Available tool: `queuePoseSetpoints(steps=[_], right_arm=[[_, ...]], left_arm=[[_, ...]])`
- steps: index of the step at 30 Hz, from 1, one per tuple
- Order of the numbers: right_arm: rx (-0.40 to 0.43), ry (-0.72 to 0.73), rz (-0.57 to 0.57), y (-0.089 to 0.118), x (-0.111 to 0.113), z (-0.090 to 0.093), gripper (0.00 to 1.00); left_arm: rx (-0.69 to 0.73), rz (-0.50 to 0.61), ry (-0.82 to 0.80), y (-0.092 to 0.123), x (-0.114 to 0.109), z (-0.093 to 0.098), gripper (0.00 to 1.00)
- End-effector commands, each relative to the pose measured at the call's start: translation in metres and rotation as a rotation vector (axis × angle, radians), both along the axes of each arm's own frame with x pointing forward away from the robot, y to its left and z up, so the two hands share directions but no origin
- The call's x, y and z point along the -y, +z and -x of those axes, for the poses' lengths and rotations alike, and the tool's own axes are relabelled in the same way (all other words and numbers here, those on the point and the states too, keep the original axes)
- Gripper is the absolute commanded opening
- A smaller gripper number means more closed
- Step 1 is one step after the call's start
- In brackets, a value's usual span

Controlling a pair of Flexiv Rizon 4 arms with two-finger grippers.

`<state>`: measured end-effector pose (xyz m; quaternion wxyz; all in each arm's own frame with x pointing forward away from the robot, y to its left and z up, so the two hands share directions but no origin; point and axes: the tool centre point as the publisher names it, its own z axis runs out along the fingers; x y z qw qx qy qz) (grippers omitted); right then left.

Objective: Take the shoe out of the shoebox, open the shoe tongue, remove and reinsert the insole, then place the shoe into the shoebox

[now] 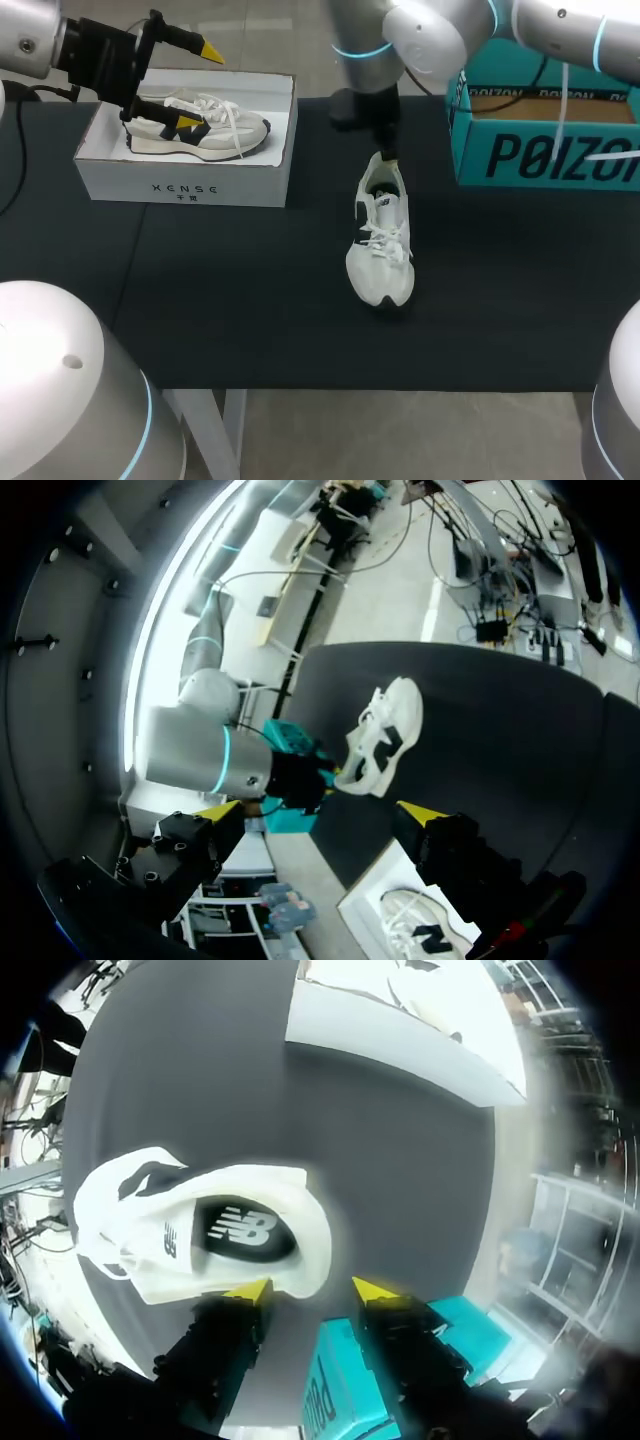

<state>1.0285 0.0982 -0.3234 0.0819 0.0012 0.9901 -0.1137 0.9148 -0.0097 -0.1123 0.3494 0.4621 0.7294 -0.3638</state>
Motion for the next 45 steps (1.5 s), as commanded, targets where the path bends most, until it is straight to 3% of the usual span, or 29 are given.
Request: queuePoseSetpoints(steps=[1, 7, 12, 13, 15, 26, 30, 38, 45], right_arm=[[-0.048, -0.031, -0.022, -0.024, -0.003, -0.015, 0.49], [-0.084, -0.066, -0.044, -0.054, -0.003, -0.014, 0.52], [-0.13, -0.095, -0.028, -0.074, -0.003, -0.01, 0.45], [-0.133, -0.104, -0.024, -0.075, -0.003, -0.009, 0.38], [-0.133, -0.125, -0.022, -0.074, -0.001, -0.007, 0.0], [-0.092, -0.28, -0.034, 0.023, 0.001, 0.018, 0.0], [-0.076, -0.329, -0.095, 0.06, 0.0, 0.024, 0.0], [0.029, -0.336, -0.143, 0.121, -0.013, 0.034, 0.0], [0.029, -0.336, -0.143, 0.121, -0.013, 0.034, 0.0]], left_arm=[[0.0, -0.003, 0.0, 0.0, 0.0, 0.001, 1.0], [0.0, -0.003, 0.0, 0.0, 0.0, 0.001, 1.0], [0.0, -0.003, 0.0, 0.0, 0.0, 0.001, 1.0], [0.0, -0.003, 0.0, 0.0, 0.0, 0.001, 1.0], [0.0, -0.003, 0.0, 0.0, 0.0, 0.001, 1.0], [0.0, -0.003, 0.0, 0.0, 0.0, 0.001, 1.0], [0.0, -0.003, 0.0, 0.0, 0.0, 0.001, 1.0], [0.0, -0.003, 0.0, 0.0, 0.0, 0.001, 1.0], [0.0, -0.003, 0.0, 0.0, 0.0, 0.001, 1.0]])
